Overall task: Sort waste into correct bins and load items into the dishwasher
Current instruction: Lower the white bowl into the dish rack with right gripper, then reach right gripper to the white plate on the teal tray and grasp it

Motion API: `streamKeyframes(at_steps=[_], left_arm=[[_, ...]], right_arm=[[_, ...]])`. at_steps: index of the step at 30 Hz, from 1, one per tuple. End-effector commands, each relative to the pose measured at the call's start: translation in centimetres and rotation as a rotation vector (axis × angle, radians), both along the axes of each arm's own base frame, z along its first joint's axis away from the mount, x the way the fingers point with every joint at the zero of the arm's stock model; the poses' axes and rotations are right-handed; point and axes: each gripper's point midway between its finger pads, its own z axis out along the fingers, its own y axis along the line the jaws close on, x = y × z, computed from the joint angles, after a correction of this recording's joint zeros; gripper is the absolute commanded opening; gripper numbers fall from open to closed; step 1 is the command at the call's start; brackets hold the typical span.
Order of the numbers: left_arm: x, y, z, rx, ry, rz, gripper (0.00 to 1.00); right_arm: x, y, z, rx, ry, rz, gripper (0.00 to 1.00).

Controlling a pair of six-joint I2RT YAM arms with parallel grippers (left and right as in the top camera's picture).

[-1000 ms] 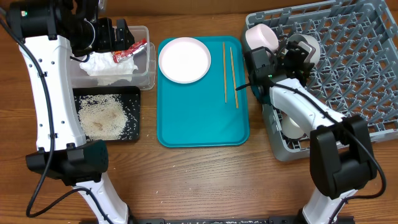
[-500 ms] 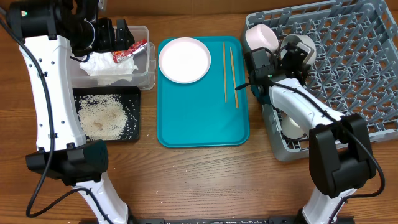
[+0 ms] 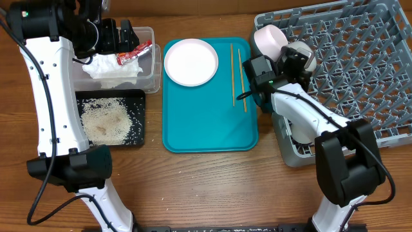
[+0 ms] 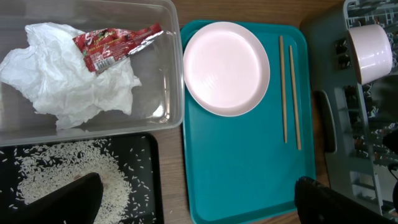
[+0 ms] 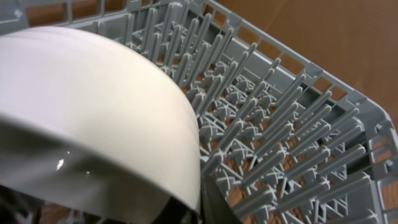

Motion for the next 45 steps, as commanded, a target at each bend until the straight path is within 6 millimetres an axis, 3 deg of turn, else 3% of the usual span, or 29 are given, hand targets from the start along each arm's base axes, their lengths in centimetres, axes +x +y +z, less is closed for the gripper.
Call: streamKeyframes(at_steps=[1, 5, 7, 15, 17, 21, 23, 27, 29, 31, 36, 45], left_arm=[[0.1, -0.1, 0.2, 0.005, -0.007, 0.003, 1.0], [0.1, -0.1, 0.2, 0.005, -0.007, 0.003, 1.0], [0.1, -0.1, 0.2, 0.005, -0.007, 0.003, 1.0], [0.1, -0.1, 0.2, 0.005, -0.007, 0.003, 1.0], [0.1, -0.1, 0.2, 0.005, -0.007, 0.003, 1.0], [0.1, -0.1, 0.2, 0.005, -0.007, 0.003, 1.0], [0.1, -0.1, 0.2, 0.005, -0.007, 0.003, 1.0], [0.1, -0.1, 0.2, 0.005, -0.007, 0.002, 1.0], [0.1, -0.3, 0.2, 0.005, -0.007, -0.002, 1.0], [0.1, -0.3, 0.2, 0.005, -0.007, -0.003, 1.0], [0.1, -0.3, 0.2, 0.005, -0.007, -0.003, 1.0], [0.1, -0.4, 0.2, 0.005, -0.007, -0.003, 1.0]], right_arm=[[-0.1, 0.9, -0.6, 0.002, 0.034, 0.029, 0.16], [-0.4, 1.8, -0.3, -0.011, 0.047, 0.053, 0.21], [-0.6, 2.4, -0.1, -0.012, 0.048, 0.069, 0.38], [-1.4, 6.5, 2.2, 0.114, 0.046, 0.195, 0.62], [-1.1, 8.7, 2.1, 0.209, 0.108, 0.295, 0.66], [-0.6, 15.7, 2.6, 0.51, 0.226, 0.586, 0.82], [-0.8, 19.5, 3.4, 0.669, 0.264, 0.729, 0.99], [-1.1, 25.7, 5.9, 0.922, 0.242, 0.963, 1.0], [-0.5, 27.1, 6.4, 0.974, 0.198, 0.992, 0.93], [0.6, 27.1, 6.0, 1.01, 0.143, 0.928, 0.81], [2.8, 26.4, 2.0, 1.073, 0.078, 0.7, 0.7], [5.5, 27.9, -5.0, 1.157, 0.052, 0.582, 0.58]])
